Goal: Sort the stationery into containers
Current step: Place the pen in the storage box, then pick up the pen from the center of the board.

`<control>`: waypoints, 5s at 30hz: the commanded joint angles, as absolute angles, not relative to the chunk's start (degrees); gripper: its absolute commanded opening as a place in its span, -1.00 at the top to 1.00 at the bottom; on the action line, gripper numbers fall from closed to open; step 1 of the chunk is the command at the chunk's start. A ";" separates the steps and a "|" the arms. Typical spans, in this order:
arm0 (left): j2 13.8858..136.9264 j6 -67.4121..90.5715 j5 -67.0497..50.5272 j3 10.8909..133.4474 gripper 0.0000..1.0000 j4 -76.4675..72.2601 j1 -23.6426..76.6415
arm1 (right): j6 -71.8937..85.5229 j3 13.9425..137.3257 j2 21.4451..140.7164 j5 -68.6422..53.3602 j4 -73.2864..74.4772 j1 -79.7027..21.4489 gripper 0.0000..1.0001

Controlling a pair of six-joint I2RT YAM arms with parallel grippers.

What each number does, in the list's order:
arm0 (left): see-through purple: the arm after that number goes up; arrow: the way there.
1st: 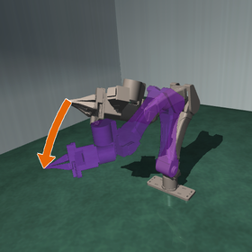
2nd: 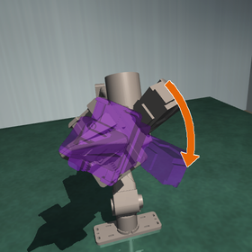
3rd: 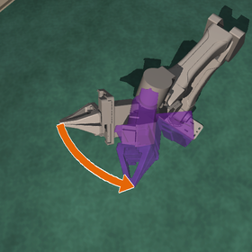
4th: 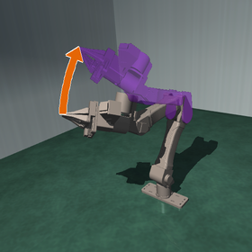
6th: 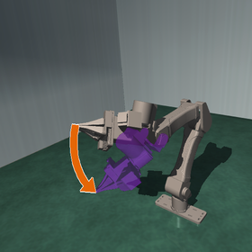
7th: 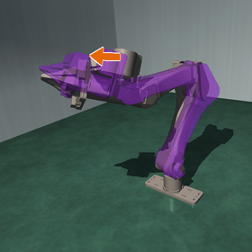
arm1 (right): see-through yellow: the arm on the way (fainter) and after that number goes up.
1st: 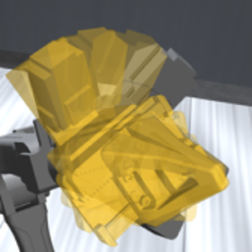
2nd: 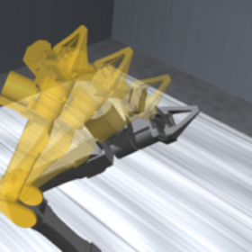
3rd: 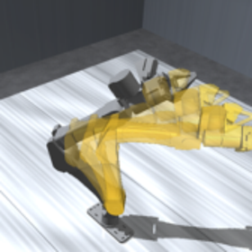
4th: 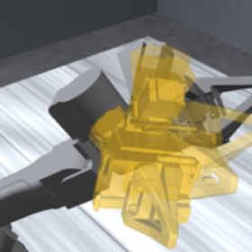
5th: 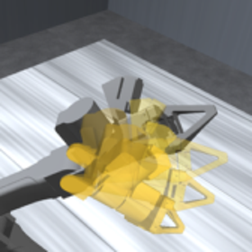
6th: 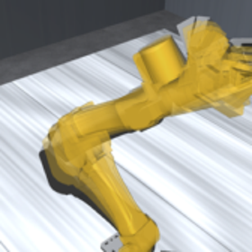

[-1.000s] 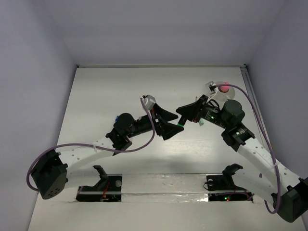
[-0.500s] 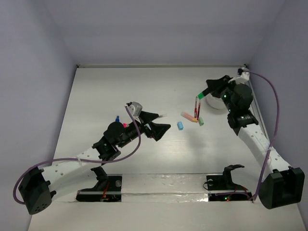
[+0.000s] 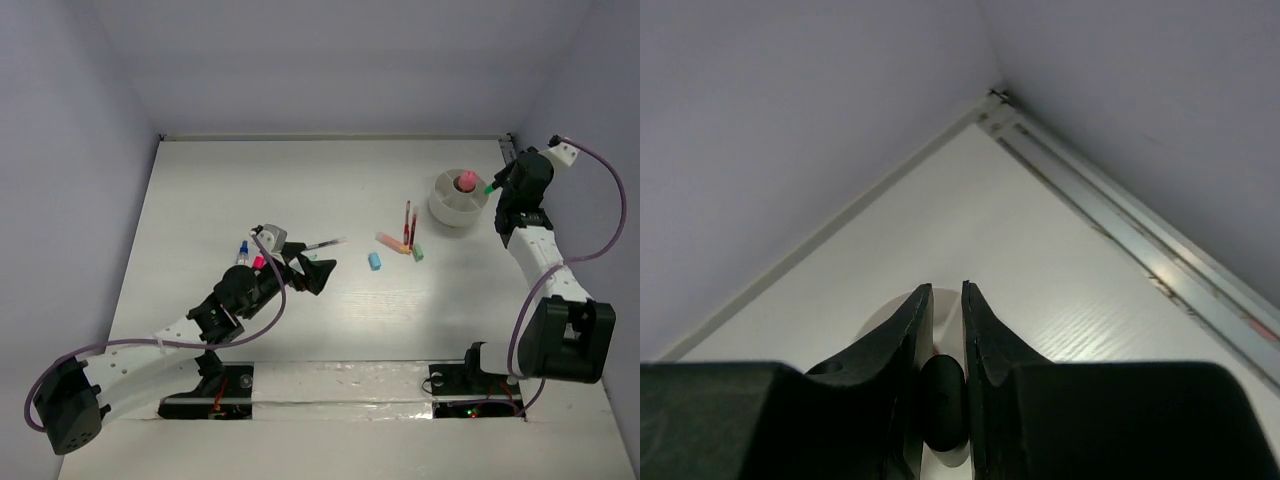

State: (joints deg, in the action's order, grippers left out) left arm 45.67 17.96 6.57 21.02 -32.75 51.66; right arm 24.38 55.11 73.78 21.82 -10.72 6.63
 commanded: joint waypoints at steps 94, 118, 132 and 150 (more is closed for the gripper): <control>16.70 18.90 28.83 46.06 -0.98 11.34 51.50 | 30.23 107.23 130.78 17.32 15.20 -62.49 0.13; 13.97 18.37 26.72 44.56 -0.98 10.72 51.50 | 32.26 115.75 141.59 22.93 23.28 -64.07 0.00; 14.85 18.81 27.16 44.82 -0.98 10.72 51.50 | 32.87 113.48 140.28 27.42 21.02 -65.13 0.61; 16.16 29.70 21.81 41.93 -0.37 13.80 51.50 | 38.06 78.86 106.45 22.94 -16.60 -61.53 0.75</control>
State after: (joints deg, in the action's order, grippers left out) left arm 15.33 25.96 25.43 43.88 15.11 51.66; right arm 36.82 82.50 114.41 23.24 -4.27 -63.29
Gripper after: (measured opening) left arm 0.695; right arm 0.349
